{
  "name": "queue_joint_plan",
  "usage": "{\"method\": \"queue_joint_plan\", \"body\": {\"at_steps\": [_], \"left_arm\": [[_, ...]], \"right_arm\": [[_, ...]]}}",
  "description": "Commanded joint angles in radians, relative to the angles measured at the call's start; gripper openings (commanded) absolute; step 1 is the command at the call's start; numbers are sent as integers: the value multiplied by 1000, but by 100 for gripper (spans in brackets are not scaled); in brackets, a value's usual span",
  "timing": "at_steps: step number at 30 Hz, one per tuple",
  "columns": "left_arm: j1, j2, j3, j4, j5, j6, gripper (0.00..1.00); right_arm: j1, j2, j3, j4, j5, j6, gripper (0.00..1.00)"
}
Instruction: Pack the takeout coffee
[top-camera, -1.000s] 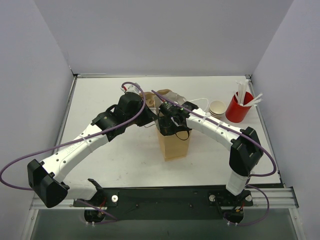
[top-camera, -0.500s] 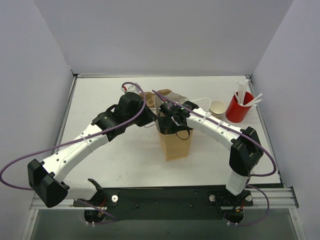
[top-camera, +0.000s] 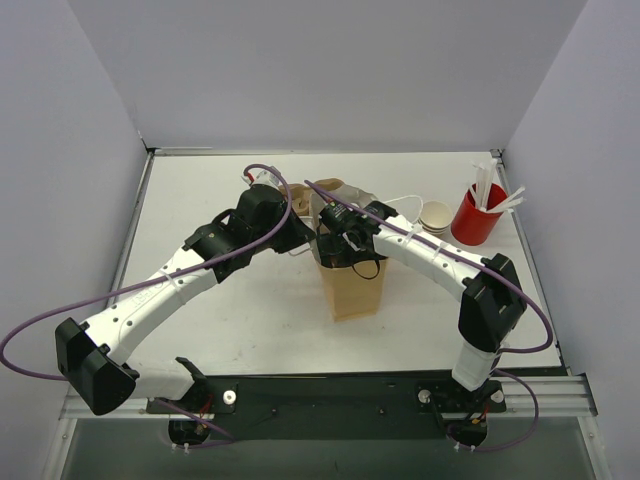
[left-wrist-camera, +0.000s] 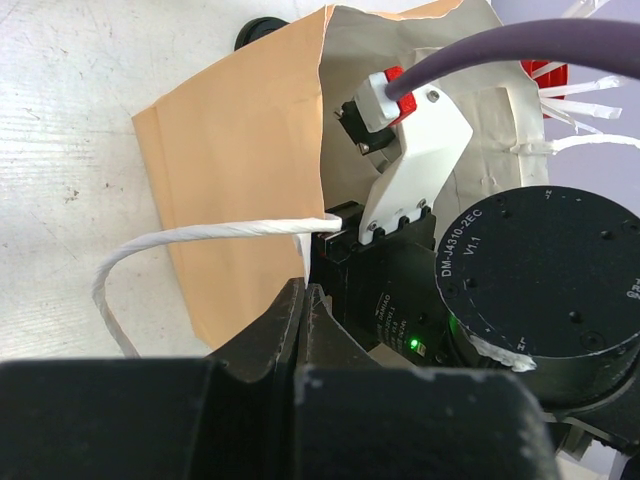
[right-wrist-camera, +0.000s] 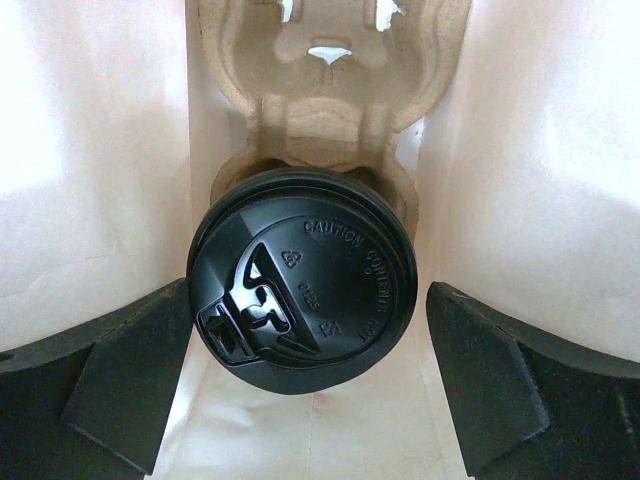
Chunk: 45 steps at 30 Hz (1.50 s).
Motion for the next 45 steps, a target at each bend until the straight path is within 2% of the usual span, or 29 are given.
{"method": "queue_joint_plan", "body": {"at_steps": [1,45], "left_arm": [[5,7,43,-8,-11,10,0],[19,27,69,-36,-13,0,0]], "right_arm": [[1,-20,33,-87,40,-4,93],[8,-89,116,-147,77,15,94]]}}
